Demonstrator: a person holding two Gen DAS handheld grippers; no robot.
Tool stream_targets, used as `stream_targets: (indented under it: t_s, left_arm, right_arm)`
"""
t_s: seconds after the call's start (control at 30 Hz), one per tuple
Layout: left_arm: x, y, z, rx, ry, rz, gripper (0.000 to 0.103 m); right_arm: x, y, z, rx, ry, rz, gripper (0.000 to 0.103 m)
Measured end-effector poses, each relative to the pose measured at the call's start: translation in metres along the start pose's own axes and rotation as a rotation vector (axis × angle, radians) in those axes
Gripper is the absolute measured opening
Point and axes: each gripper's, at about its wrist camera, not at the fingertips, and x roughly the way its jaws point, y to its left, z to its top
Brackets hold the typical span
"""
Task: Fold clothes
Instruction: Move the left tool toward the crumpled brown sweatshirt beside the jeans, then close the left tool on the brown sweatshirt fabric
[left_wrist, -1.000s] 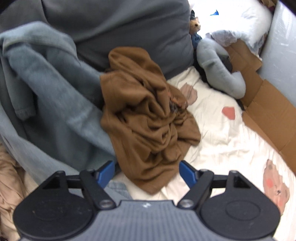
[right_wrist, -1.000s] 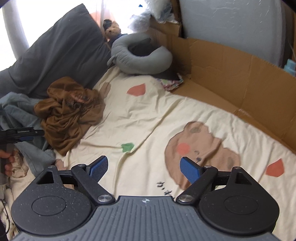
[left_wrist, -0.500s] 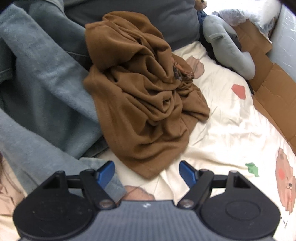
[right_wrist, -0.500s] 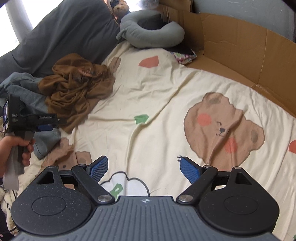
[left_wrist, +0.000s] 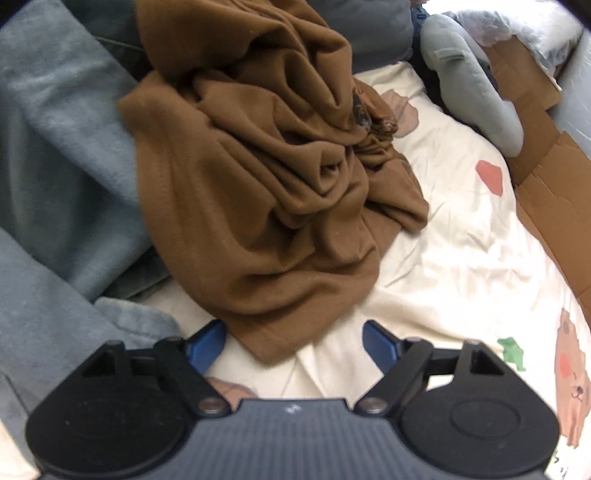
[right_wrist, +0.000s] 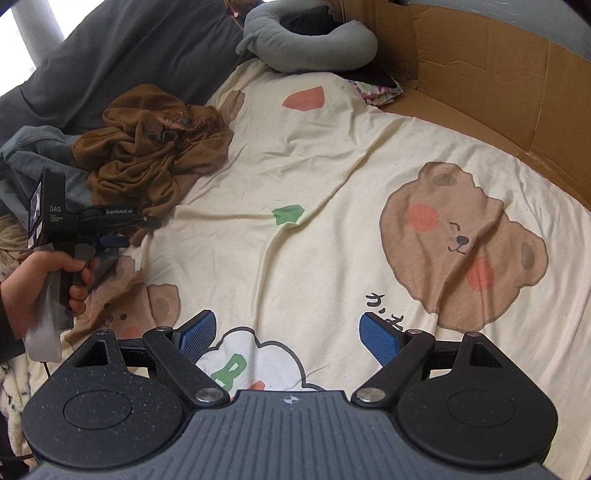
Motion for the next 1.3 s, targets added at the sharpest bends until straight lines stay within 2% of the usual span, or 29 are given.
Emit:
stream_targets:
  t_s: [0.07, 0.2, 0.3, 0.43, 0.5, 0.57, 0.6, 0.63, 0.67, 0.77, 0.87, 1.1, 1.3]
  left_arm:
    - [0.004, -0.002, 0.000, 0.003, -0.011, 0.002, 0.091]
    - [0.008, -0.005, 0.001, 0.004, -0.035, 0.013, 0.091]
    - [0.010, -0.007, 0.003, 0.014, -0.041, 0.046, 0.084]
    - [0.009, -0.011, 0.005, 0.049, -0.056, 0.100, 0.070]
    - [0.007, -0.010, 0.005, 0.059, -0.070, 0.103, 0.062]
    - [0.002, -0.008, 0.005, 0.070, -0.085, 0.099, 0.042]
    - [-0.002, -0.007, 0.006, 0.075, -0.087, 0.100, 0.036]
    - [-0.005, -0.006, 0.007, 0.080, -0.085, 0.088, 0.023]
    - [-0.009, -0.006, 0.008, 0.086, -0.083, 0.069, 0.018]
    - [-0.023, -0.007, 0.010, 0.114, -0.098, 0.032, 0.013]
    - [-0.037, -0.008, 0.010, 0.100, -0.110, -0.006, 0.010]
    - [-0.070, -0.018, 0.005, 0.088, -0.119, -0.108, 0.009]
    - [-0.094, -0.028, 0.000, 0.119, -0.119, -0.170, 0.008]
  right_arm:
    - [0.005, -0.001, 0.000, -0.001, 0.013, -0.007, 0.088]
    - [0.015, -0.005, -0.002, -0.003, 0.040, -0.017, 0.088]
    - [0.019, -0.005, -0.002, 0.000, 0.046, -0.017, 0.088]
    - [0.022, -0.003, -0.001, -0.011, 0.045, -0.013, 0.088]
    - [0.023, -0.002, 0.000, -0.017, 0.044, -0.009, 0.088]
    - [0.022, -0.001, 0.000, -0.028, 0.036, -0.002, 0.088]
    - [0.022, 0.000, 0.000, -0.034, 0.032, 0.002, 0.088]
    - [0.022, 0.000, 0.001, -0.039, 0.029, 0.007, 0.088]
    - [0.022, 0.001, 0.001, -0.044, 0.026, 0.011, 0.088]
    - [0.024, 0.002, 0.002, -0.044, 0.026, 0.018, 0.088]
    - [0.026, 0.002, 0.004, -0.038, 0.022, 0.027, 0.088]
    - [0.029, 0.003, 0.014, -0.011, 0.015, 0.072, 0.088]
    - [0.032, 0.006, 0.022, 0.049, 0.018, 0.142, 0.088]
